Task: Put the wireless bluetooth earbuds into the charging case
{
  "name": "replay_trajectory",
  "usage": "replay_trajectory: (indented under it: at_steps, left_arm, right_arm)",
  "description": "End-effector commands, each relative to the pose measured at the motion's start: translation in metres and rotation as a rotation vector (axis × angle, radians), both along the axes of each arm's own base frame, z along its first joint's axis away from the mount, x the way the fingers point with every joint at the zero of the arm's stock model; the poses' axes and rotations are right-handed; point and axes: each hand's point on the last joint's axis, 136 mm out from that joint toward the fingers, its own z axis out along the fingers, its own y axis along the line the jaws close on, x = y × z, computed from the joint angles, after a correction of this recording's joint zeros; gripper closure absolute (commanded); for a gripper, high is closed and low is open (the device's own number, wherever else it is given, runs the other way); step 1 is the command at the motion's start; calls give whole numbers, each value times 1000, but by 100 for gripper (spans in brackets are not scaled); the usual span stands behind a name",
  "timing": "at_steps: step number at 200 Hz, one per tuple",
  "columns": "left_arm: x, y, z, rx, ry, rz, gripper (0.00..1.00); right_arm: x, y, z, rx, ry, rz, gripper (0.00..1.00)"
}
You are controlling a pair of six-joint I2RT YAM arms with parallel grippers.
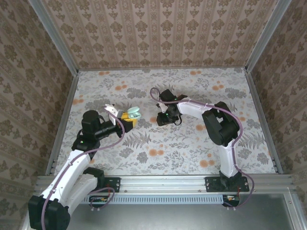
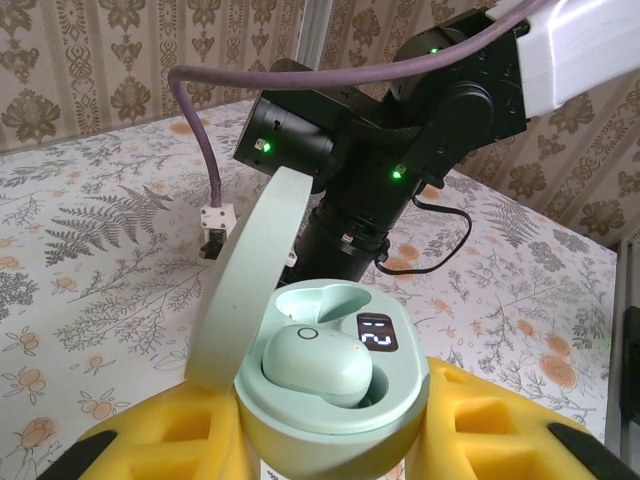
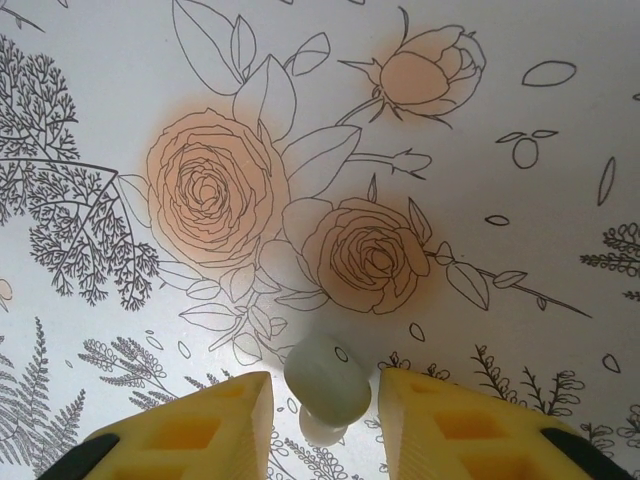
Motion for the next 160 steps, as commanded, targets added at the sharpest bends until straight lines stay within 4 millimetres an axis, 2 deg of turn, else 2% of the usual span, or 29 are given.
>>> replay_trajectory:
  at_steps: [1,41,93,160]
  left_arm:
    - [-2,-1,5,-9,-7,-2,83]
    - [-3,0,6,-6,-13,3,83]
    - [-3,0,6,-10,-17,4,83]
    - [-5,0,6,-8,-17,-2,83]
  right_arm:
    - [-13,-8,1,-18,48,-14,66]
    - [-17,-1,21,36,39,-14,65]
    - [-18,-4,37,33,26,-13,64]
    - [-2,-4,27,-68,-27,191,62]
